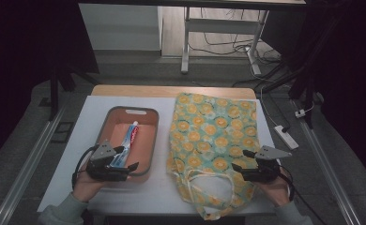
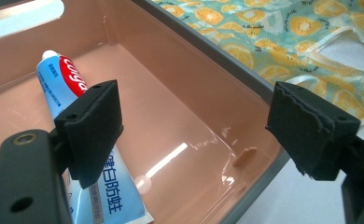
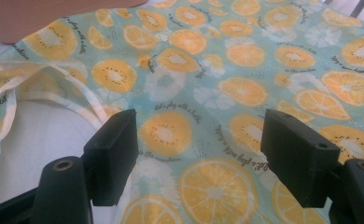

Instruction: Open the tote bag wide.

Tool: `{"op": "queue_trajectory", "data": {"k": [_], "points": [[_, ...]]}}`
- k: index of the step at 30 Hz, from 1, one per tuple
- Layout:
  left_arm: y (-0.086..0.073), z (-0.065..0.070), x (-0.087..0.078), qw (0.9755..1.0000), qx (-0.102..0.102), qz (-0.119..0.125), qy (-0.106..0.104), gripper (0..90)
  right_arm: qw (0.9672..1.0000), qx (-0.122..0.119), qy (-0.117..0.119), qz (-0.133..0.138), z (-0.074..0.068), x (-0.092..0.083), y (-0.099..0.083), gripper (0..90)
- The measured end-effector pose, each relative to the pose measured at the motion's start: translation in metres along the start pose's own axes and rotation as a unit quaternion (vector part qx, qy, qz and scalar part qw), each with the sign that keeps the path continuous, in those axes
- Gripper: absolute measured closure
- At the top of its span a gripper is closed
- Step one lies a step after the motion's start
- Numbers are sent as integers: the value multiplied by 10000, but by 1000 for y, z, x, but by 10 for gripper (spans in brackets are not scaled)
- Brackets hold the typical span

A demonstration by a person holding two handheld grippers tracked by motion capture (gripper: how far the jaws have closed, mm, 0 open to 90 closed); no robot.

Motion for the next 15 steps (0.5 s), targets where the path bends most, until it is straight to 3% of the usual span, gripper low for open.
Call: {"op": "queue_trajectory", "data": {"k": [15], "points": [[3, 3, 0, 10000, 49, 52, -64, 181, 10000, 35, 14, -14, 1, -4, -2, 277]]}}
Point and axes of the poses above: each handheld gripper's, and its own axes: x roughly forward along the jaws, y roughly out of its top, z roughly to its right, the point moved 4 cm from there along x, roughly forward along the jaws, and after that the axes turned 5 degrees about -z, right-handed, at the moved point
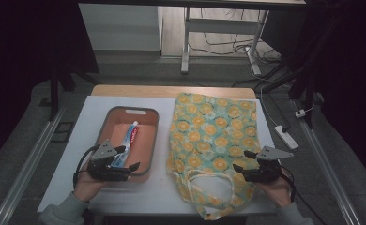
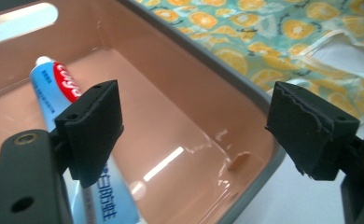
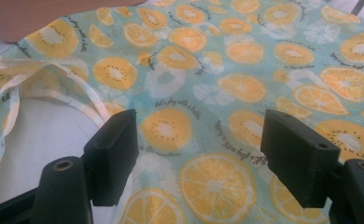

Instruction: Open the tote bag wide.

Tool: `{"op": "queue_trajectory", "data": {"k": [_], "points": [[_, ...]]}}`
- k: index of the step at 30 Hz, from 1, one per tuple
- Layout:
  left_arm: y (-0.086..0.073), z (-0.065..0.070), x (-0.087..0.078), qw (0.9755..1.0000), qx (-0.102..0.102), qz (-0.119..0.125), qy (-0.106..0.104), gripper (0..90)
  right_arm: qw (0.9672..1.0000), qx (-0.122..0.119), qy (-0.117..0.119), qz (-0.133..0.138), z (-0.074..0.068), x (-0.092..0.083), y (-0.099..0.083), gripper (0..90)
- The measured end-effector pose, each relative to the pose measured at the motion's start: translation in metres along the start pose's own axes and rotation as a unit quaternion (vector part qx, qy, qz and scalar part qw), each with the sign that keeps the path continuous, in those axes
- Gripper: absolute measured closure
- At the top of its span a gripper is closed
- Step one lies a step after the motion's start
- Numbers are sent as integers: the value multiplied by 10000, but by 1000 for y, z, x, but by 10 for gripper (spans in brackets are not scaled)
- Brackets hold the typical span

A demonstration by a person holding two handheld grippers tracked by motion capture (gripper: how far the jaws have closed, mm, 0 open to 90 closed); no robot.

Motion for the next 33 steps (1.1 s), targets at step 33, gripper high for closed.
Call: {"op": "queue_trajectory", "data": {"k": [33], "points": [[74, 86, 66, 9834, 1470, -647, -841, 204, 9974, -417, 492, -314, -21, -3, 22, 284]]}}
Point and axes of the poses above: each handheld gripper's, and its own axes: x roughly forward along the jaws, y roughly out of its top, z roughly to its right, the point moved 4 cm from there along x, roughly forward along the jaws, and after that the axes turned 5 degrees about -z, right-handed, at the moved point
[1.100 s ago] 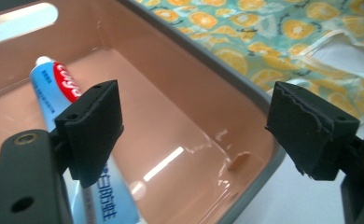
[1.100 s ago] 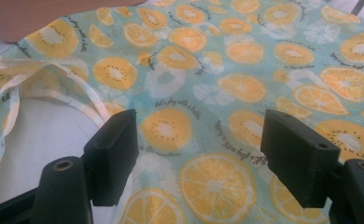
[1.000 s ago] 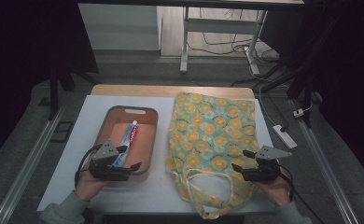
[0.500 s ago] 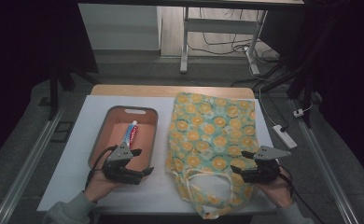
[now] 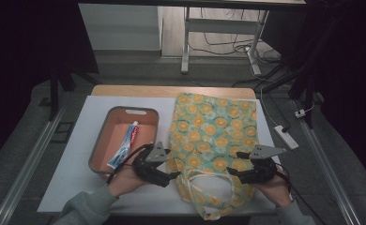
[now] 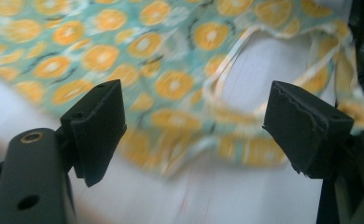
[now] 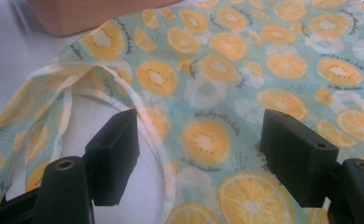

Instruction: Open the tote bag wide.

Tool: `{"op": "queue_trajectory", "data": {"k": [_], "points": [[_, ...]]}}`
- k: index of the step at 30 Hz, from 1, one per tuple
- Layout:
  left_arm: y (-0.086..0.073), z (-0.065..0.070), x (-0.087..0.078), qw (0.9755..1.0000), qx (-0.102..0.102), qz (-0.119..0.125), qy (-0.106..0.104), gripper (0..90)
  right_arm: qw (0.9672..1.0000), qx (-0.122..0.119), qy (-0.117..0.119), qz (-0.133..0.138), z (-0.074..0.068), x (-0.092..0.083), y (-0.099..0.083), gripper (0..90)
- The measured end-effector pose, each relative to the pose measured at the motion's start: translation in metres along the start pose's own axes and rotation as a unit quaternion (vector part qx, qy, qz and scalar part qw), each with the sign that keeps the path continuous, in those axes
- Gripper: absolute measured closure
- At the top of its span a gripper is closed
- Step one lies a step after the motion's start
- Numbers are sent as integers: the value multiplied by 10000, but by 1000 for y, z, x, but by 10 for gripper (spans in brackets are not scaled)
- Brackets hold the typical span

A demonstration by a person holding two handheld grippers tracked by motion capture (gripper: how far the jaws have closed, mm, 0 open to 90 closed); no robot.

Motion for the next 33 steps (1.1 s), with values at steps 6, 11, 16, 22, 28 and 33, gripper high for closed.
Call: {"op": "queue_trajectory", "data": {"k": [6, 11, 16, 22, 28, 33], "points": [[11, 7, 39, 9986, -21, -349, -404, 212, 10000, 40, -19, 63, 0, -3, -3, 285], [11, 15, 62, 9969, -20, -744, -254, 233, 10000, 63, -15, -14, 0, -1, -6, 284], [9, 22, 73, 9950, 24, -996, -119, 295, 9999, 81, -60, -29, -3, -4, -9, 285], [-2, 29, 79, 9936, -108, -1112, -137, 412, 9999, 90, -77, -55, -4, -4, -13, 285], [-8, 27, 80, 9926, -259, -1183, 40, 647, 9999, 42, -93, -87, -6, -3, -13, 285], [-11, 26, 78, 9912, -233, -1303, -4, 888, 9999, 30, -97, -92, -6, -3, -13, 286]]}}
Point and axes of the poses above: each handheld gripper's, and its own axes: x roughly forward along the jaws, y roughly out of its top, z roughly to its right, the point moved 4 cm from there along x, roughly forward along the jaws, and after that the axes turned 5 degrees about -z, right-handed, at the moved point
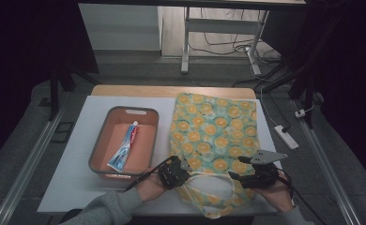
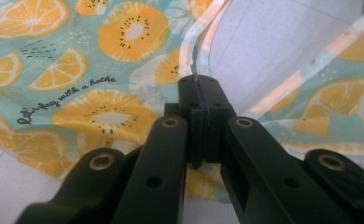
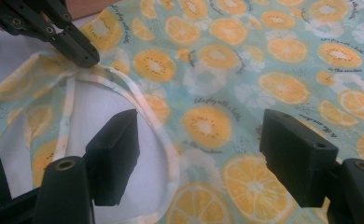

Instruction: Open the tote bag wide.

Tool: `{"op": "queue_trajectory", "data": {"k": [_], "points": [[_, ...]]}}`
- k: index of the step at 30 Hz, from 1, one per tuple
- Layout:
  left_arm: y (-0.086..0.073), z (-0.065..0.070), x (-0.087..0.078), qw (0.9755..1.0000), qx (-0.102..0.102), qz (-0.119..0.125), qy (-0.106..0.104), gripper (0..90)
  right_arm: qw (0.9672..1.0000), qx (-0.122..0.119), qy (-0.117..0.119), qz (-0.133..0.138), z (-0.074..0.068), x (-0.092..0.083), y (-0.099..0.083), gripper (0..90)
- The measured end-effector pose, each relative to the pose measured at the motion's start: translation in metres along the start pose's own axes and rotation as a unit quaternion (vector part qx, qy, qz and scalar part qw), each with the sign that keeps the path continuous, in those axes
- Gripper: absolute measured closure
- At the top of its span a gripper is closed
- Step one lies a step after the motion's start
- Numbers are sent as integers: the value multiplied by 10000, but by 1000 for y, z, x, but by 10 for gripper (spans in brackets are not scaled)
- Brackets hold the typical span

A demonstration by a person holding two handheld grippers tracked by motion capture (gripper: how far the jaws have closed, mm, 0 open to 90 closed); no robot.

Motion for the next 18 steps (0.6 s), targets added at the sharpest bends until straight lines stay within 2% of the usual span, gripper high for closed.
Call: {"op": "queue_trajectory", "data": {"k": [3, 5, 10, 14, 18], "points": [[0, -1, -3, 10000, 17, 1, -80, 891, 10000, -13, -17, -1, 0, -1, 0, 286], [1, -3, -8, 9998, -20, 129, -159, 891, 10000, 3, -56, 36, 2, -4, 0, 286], [5, -7, -27, 9988, -76, 453, -163, 892, 10000, 36, -61, 28, 6, -15, 0, 289], [6, -13, -40, 9974, -164, 665, -217, 892, 9999, 112, 78, 53, 5, -37, -3, 302], [7, -18, -50, 9962, -202, 819, -199, 892, 9996, 126, 202, -162, 1, -38, -10, 302]]}}
Point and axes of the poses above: each handheld gripper's, and its own axes: x roughly forward along the jaws, y roughly out of its top, z roughly to its right, the point moved 4 cm from there along x, roughly forward along the jaws, and after that the axes turned 5 degrees about -z, right-handed, at the moved point
